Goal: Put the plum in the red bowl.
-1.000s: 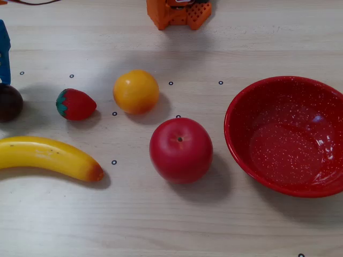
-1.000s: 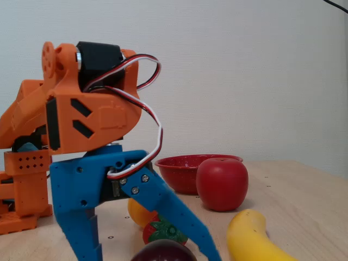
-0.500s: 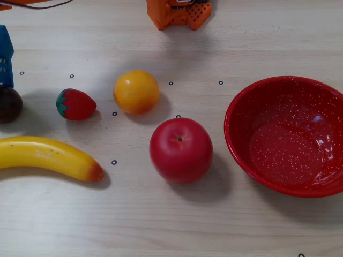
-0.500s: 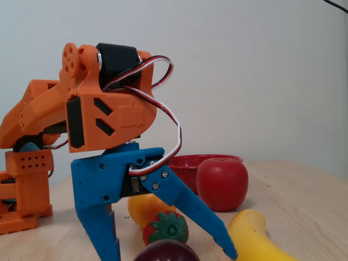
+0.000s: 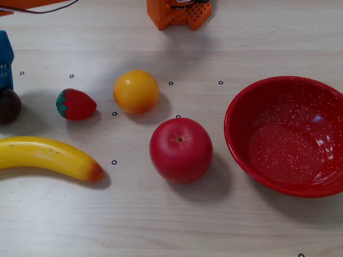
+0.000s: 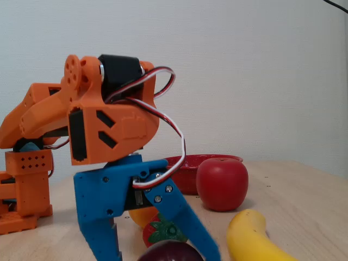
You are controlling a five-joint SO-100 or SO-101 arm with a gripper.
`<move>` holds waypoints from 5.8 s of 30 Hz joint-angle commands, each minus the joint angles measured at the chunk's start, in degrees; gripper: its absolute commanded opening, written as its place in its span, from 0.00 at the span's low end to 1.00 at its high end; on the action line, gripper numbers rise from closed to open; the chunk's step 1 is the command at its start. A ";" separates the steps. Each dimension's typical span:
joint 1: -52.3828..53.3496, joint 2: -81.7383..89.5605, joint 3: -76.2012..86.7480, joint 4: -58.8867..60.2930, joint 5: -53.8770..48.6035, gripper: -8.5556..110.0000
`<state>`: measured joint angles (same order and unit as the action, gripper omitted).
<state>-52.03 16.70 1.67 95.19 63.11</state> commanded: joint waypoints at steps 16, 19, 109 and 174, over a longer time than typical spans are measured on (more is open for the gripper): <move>-0.88 8.79 -3.43 2.99 3.69 0.07; -0.44 13.10 -5.36 6.94 2.11 0.07; 70.49 59.24 18.46 16.35 -55.37 0.07; 47.72 167.08 172.88 -42.01 -60.03 0.07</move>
<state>-3.16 183.08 174.11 54.67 2.64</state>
